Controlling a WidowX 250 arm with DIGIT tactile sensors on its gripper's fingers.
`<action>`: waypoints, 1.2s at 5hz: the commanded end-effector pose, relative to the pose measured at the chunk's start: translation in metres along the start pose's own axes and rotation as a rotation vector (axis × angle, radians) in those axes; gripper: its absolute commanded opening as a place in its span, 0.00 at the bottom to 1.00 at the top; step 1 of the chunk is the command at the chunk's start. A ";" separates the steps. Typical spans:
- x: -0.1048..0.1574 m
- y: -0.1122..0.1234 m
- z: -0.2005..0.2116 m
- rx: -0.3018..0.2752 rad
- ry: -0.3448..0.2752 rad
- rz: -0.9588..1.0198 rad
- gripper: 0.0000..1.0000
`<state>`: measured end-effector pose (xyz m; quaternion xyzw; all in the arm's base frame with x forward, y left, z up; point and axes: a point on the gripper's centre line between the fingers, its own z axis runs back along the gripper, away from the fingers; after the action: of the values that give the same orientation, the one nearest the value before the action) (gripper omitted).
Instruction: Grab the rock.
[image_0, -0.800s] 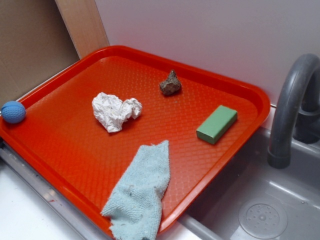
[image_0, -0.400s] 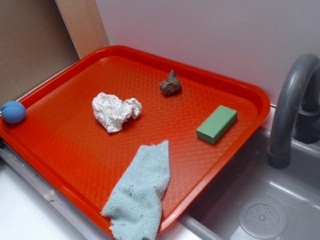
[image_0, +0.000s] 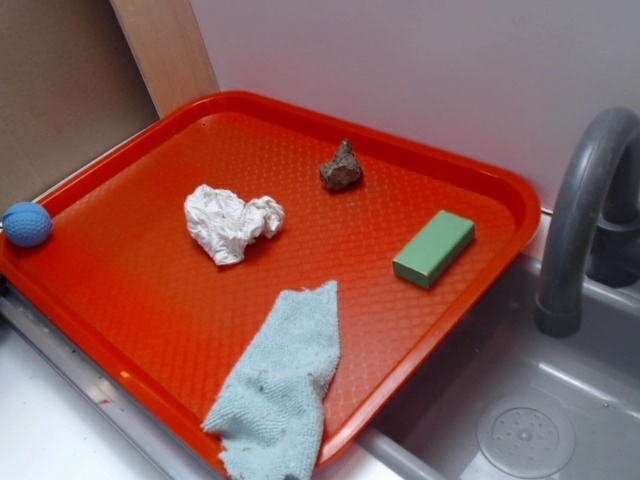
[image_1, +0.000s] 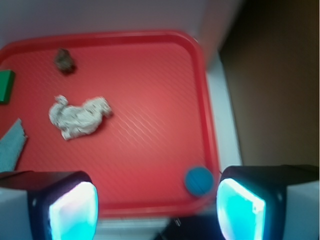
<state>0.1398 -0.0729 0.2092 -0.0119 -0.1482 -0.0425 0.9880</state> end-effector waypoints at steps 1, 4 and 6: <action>0.057 -0.039 -0.043 0.017 -0.122 -0.061 1.00; 0.131 -0.110 -0.138 -0.147 -0.188 -0.255 1.00; 0.131 -0.129 -0.188 -0.162 -0.122 -0.321 1.00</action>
<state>0.3039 -0.2069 0.0467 -0.0603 -0.1726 -0.2036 0.9618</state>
